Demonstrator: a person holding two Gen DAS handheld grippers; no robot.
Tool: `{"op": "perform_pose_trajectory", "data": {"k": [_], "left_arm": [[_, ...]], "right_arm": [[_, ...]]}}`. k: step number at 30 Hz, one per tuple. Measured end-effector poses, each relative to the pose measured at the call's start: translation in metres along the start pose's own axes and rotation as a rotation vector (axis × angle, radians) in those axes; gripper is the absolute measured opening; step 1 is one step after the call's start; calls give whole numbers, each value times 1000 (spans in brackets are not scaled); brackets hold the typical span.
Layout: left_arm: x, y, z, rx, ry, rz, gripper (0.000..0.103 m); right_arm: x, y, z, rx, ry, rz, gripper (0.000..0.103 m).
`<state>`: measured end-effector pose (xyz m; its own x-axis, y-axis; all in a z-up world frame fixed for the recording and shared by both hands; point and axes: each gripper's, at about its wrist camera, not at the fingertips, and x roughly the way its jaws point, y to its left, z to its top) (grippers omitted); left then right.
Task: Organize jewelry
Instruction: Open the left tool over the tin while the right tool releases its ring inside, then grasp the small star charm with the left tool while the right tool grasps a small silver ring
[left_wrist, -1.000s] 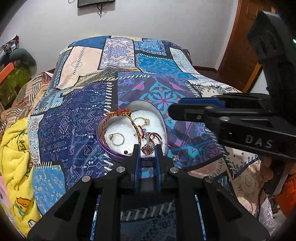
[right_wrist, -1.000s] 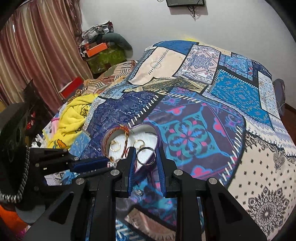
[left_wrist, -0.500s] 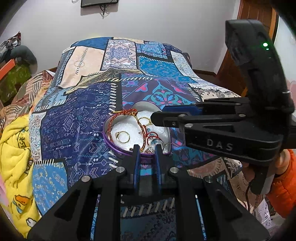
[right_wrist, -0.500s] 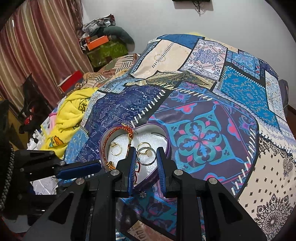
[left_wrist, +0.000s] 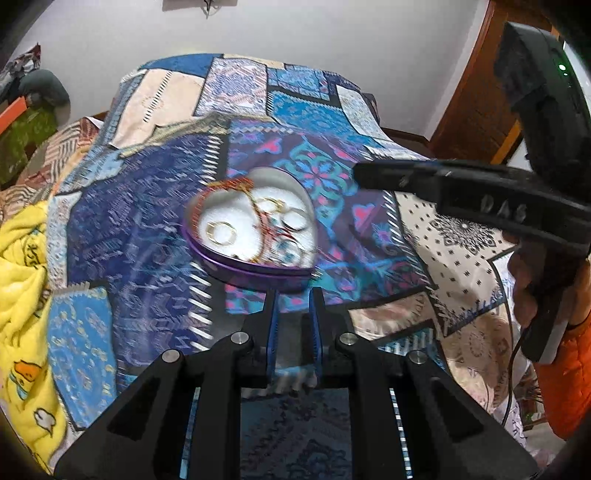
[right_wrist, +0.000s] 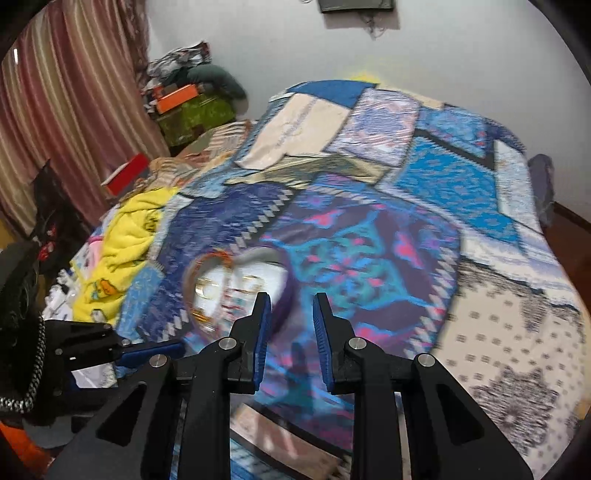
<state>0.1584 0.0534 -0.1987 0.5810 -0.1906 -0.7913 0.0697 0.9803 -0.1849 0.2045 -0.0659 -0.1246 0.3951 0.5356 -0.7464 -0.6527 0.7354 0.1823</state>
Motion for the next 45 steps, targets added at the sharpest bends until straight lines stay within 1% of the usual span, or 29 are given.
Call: {"op": "perform_pose_trajectory", "data": {"k": [2,4,8,13,18,24,27,31,33,35,36,39,42,45], "left_arm": [[6,-5,-2,-2,16,-16,14],[12,-11,-4,-4,31,-17,15],[27,-18,-3,-26,64,-27,15],[36,-19,2,-58,59,-31,20],[43,-13,9,-118,48,-12,20],[47,-11,14,-126,29,57,20],[49,-8,15,-161,20,63,20],[47,-7,13,-161,9,81,20],[44,-5,12,-154,1,108,20],[41,1,11,-146,-11,156,20],[40,7,11,-149,-13,160,20],[38,16,12,-155,6,111,20],[39,9,11,-109,27,97,20],[40,-1,8,-100,47,18,20]], "right_arm": [[-6,-9,-4,13,0,-20,28],[-12,-21,-12,33,5,-35,31],[-16,-39,-25,48,26,-71,32],[-13,-61,-43,73,72,-100,32],[-13,-74,-55,93,92,-100,32],[-13,-78,-59,98,88,-82,32],[-11,-79,-61,98,88,-74,32],[-7,-81,-63,92,96,-64,32],[-5,-80,-65,82,108,-65,32],[-2,-80,-67,75,122,-66,32],[-1,-80,-68,73,128,-68,32],[3,-79,-70,67,140,-72,32],[5,-77,-71,67,143,-77,32],[8,-77,-71,74,148,-77,32]]}}
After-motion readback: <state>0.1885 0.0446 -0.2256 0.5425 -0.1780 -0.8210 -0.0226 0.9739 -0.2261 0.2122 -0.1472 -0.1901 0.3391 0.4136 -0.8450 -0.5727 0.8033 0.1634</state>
